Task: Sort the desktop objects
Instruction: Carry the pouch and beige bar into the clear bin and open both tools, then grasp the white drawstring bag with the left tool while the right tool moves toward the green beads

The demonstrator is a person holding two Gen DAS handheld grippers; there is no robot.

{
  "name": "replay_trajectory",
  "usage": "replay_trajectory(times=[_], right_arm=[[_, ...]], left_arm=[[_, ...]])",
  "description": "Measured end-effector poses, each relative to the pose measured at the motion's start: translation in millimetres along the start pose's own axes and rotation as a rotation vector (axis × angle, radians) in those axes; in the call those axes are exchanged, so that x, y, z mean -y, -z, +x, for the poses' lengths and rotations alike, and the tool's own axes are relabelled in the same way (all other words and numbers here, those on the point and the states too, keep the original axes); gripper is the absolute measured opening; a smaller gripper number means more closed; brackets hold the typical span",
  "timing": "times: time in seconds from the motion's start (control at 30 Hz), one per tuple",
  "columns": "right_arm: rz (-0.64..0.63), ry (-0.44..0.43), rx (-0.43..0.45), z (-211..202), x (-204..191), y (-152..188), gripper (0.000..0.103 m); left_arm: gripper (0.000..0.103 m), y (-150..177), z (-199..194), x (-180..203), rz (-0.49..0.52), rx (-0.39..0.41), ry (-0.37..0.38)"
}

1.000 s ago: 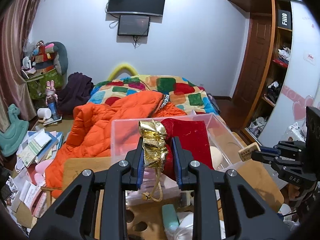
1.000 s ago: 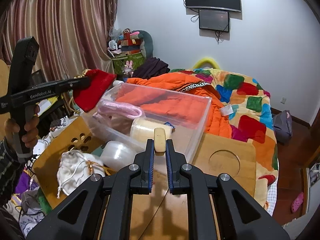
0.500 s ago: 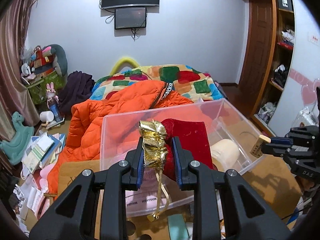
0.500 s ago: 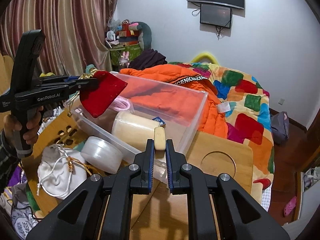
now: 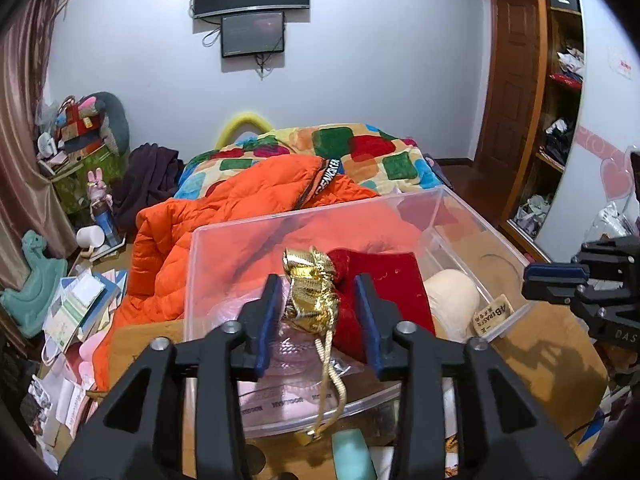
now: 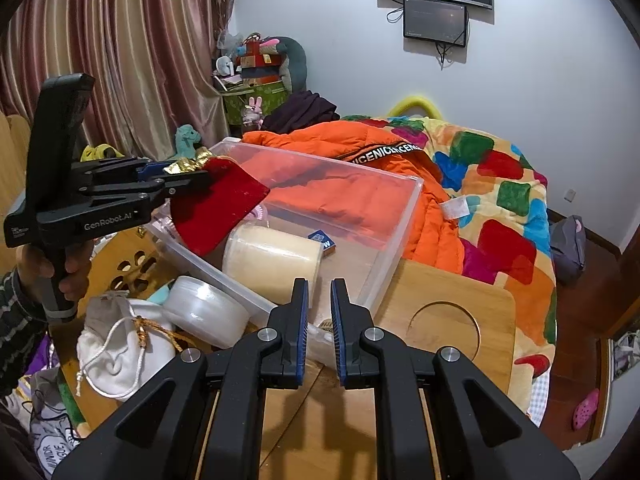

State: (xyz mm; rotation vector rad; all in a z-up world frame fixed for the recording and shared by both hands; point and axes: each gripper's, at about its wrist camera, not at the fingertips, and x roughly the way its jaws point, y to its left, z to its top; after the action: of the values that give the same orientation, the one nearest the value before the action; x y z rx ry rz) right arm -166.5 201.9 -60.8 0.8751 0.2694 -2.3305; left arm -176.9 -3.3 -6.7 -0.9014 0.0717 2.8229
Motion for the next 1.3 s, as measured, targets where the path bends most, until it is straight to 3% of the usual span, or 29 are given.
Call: replay_trajectory(times=[0.3,0.4,0.57,0.8,0.93,1.3], right_arm=[[0.004,-0.017,0.0,-13.1,-13.5,2.6,0.013],[0.004,-0.02,-0.001,-16.5,-18.4,6.4,0.02],[0.015,-0.022,0.0,-22.7,-27.8,19.4,0.036],[0.016,-0.015,-0.004,-30.1,-39.9,39.3,0.047],[0.027,-0.016,-0.014,-30.4,-41.7,49.6,0.049],[0.051,-0.016,-0.056,-20.5,-44.3,71.8,0.05]], left_arm=[[0.062,1.2,-30.5,-1.2,-0.009,0.046,0.016],[0.068,5.6,-41.2,-0.1,-0.001,0.049,0.022],[0.091,19.9,-59.0,-0.8,0.002,0.039,0.008],[0.094,54.0,-70.1,-3.2,-0.003,-0.037,0.025],[0.094,74.8,-74.9,-1.9,0.0,-0.081,0.007],[0.098,109.2,-97.9,6.6,-0.011,-0.079,0.003]])
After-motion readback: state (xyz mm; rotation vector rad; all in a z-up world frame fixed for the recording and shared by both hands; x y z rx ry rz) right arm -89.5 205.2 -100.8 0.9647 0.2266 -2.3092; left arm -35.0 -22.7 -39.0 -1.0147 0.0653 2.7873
